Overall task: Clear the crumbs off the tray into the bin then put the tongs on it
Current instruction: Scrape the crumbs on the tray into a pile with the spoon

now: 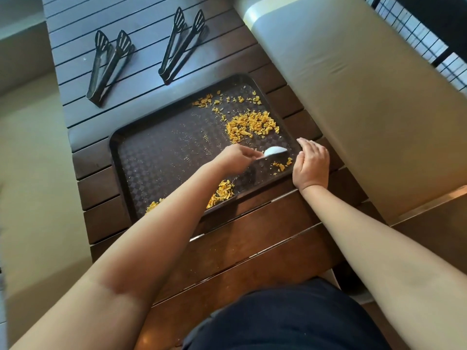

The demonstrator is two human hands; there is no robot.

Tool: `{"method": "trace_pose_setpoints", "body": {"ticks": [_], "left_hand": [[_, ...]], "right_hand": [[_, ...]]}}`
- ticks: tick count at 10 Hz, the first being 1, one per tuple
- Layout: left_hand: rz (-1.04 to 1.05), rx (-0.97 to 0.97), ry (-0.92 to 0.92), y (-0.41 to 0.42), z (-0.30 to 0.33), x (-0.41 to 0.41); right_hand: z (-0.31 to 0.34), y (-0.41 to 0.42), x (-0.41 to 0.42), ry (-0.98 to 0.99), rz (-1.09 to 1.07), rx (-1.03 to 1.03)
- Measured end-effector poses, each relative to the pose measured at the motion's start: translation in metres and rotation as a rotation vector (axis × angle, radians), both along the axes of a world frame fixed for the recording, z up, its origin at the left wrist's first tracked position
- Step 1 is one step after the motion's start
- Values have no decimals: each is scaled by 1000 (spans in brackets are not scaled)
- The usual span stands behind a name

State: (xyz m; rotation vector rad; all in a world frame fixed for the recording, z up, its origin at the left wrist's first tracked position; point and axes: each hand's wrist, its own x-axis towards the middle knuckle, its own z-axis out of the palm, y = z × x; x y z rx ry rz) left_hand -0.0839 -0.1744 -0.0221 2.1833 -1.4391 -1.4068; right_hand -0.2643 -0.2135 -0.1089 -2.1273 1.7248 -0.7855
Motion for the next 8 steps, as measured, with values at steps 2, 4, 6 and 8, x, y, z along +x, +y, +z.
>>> {"method": "trace_pose_setpoints", "body": {"ticks": [2,4,6,8], "left_hand": [[-242,21,-127,5,9,4],[-299,27,-249,4,31,34],[6,-64,-160,12,18,44],[-89,84,-29,30,17,34]], "right_hand": [[2,0,1,-9,0,-34],[3,1,2,3,-1,-37],[4,2,2,10,2,-43],[3,1,3,17,6,-39]]}}
